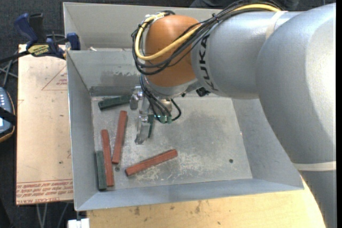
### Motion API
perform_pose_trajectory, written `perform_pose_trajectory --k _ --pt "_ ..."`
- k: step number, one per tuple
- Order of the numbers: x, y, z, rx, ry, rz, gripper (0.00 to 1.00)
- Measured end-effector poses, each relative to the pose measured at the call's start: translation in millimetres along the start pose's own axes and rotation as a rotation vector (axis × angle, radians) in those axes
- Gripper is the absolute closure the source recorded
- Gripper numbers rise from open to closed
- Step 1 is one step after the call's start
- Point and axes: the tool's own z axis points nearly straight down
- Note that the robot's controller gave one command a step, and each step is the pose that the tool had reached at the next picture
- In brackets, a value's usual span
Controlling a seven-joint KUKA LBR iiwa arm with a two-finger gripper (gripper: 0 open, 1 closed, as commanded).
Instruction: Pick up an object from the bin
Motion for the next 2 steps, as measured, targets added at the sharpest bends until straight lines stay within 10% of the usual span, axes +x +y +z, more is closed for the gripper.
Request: perform_pose_trajectory --k 1,2 --pt "-2.1 -1 -4 -0.001 -0.007 0.003 0.00" --pt "6.9 -54 23 -0.002 -0.010 -0.057 0.00"
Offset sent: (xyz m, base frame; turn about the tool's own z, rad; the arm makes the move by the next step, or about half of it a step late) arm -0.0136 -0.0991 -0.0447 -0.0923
